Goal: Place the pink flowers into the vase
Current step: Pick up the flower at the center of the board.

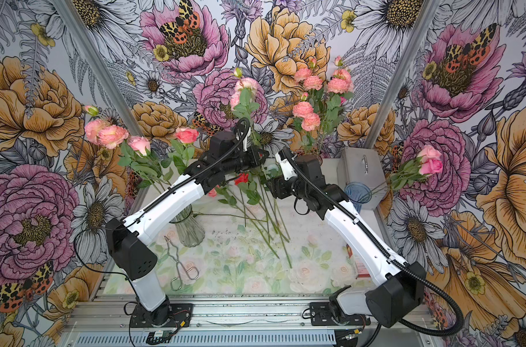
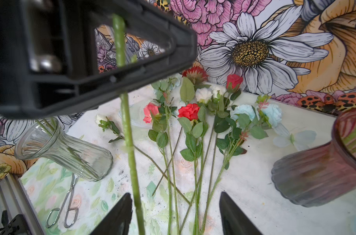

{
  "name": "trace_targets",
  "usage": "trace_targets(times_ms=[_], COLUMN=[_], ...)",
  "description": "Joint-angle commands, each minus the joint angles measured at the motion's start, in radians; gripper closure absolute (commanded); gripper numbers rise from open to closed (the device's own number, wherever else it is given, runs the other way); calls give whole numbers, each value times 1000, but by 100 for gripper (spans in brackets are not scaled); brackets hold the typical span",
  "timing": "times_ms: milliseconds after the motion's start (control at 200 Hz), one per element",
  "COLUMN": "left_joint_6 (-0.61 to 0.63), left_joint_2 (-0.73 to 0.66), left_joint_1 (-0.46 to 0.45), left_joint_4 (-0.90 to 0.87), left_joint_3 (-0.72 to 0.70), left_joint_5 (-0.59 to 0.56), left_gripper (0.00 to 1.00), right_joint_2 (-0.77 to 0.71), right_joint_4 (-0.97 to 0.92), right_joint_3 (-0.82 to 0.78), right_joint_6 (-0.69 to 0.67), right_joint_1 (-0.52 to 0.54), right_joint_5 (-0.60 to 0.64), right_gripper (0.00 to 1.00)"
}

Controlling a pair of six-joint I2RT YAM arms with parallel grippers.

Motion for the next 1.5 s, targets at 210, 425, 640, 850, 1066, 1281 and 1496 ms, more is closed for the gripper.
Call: trace_targets(times_ms=[210,425,640,850,1066,1281,1496], left_joint_6=[29,16,5,2,-12,-18,-36], left_joint_2=[-6,-5,-5,-8,-9,-27,-78], left_joint_1=[-26,-31,-33,-29,-17,6,38], left_joint_4=[16,21,24,25,25,24,26], left_joint_3=[-7,-12,-20,-15,-17,-8,-46], left_joint_5=[-49,-50,-45,-40,-33,-18,-6], left_gripper=[100,100,100,97,71,43,29], right_joint_2=[27,70,102,122,122,106,18], right_joint_4=[2,2,3,5,6,6,5], right_joint_3=[90,126,170,179,171,143,117], right_joint_6=[24,28,38,46,41,32,5], right_joint_1=[-5,-5,-4,-4,-7,-34,-109], right_joint_5=[-37,-41,-52,-56,-31,-8,26], right_gripper=[41,53,69,97,100,100,100])
